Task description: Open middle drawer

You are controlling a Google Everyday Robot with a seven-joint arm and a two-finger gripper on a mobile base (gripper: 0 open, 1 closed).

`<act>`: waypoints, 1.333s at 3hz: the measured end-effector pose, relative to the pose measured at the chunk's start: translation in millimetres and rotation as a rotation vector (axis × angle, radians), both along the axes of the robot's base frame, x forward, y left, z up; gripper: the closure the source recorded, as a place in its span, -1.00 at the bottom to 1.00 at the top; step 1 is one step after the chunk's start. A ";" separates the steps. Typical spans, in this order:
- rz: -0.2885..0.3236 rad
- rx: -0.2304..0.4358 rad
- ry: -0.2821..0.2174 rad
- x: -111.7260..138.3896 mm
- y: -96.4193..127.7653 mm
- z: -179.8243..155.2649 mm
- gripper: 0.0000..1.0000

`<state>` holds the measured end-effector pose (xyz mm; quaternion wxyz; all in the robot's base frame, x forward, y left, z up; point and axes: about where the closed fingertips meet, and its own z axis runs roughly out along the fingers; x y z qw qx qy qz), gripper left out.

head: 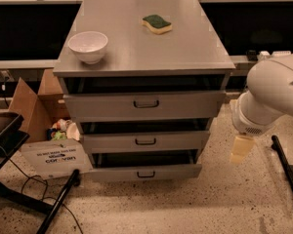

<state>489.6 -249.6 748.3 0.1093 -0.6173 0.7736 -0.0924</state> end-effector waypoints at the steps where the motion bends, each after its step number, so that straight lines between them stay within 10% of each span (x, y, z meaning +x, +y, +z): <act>1: 0.016 0.026 0.038 -3.0 15.6 -48.5 -1.00; 2: -0.003 0.063 0.074 19.7 44.2 -141.2 -1.00; 4: 0.023 0.028 0.097 91.7 68.3 -215.8 -1.00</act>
Offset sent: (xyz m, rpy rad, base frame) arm 0.0400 0.0711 -0.2164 0.1112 0.0897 -0.0332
